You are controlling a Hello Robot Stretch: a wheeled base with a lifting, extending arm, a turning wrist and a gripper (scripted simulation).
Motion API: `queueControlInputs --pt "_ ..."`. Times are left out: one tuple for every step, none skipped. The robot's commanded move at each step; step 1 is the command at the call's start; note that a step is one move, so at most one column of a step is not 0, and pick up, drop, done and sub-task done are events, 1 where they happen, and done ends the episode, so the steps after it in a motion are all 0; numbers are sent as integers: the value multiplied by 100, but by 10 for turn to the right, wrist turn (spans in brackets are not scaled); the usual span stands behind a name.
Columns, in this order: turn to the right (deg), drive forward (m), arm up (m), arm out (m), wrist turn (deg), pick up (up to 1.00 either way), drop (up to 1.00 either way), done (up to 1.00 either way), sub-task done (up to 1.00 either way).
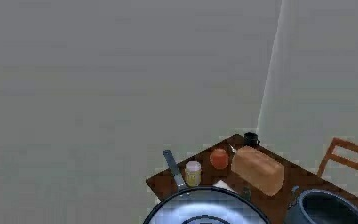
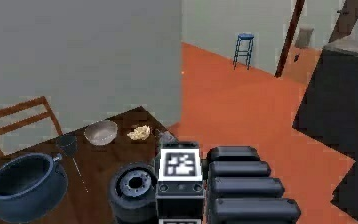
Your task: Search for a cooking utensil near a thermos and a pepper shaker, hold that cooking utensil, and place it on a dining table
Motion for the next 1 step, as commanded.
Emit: queueControlInputs --pt "-210 0 0 0 0 0 0 0 0"
